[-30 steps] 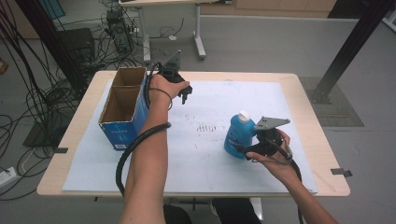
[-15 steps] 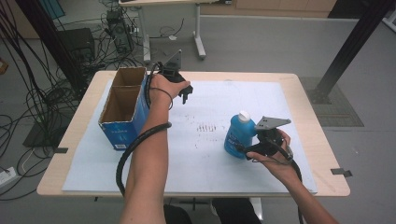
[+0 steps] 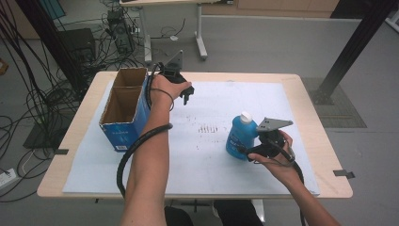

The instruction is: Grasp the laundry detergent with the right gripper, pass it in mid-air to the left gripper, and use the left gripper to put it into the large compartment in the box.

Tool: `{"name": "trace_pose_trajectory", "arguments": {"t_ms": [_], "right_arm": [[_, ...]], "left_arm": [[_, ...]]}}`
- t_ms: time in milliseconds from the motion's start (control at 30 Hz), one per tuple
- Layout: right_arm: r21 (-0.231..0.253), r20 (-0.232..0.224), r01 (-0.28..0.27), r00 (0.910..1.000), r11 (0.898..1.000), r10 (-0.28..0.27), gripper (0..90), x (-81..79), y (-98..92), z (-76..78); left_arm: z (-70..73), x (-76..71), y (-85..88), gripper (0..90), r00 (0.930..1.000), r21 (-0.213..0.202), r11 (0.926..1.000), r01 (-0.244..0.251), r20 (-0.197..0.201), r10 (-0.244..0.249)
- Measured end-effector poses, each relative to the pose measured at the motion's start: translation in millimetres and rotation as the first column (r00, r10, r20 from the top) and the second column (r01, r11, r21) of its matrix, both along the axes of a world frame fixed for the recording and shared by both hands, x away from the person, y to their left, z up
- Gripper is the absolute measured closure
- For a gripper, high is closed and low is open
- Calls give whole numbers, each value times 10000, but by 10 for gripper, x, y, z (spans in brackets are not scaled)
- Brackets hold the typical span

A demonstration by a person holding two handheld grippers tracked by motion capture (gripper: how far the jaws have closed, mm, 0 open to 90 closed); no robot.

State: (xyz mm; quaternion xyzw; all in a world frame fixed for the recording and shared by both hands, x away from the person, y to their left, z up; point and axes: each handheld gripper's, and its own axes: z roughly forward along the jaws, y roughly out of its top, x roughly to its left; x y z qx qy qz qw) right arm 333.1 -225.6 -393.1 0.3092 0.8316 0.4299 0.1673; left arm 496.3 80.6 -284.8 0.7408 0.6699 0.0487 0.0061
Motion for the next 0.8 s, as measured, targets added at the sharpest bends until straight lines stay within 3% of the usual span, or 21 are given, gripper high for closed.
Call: {"name": "trace_pose_trajectory", "arguments": {"t_ms": [800], "right_arm": [[29, 9, -35, 10000, 10000, 35, 20, -5, 8, -13]], "left_arm": [[4, 3, -26, 66, 10000, 15, 10000, 60, -8, -60]]}}
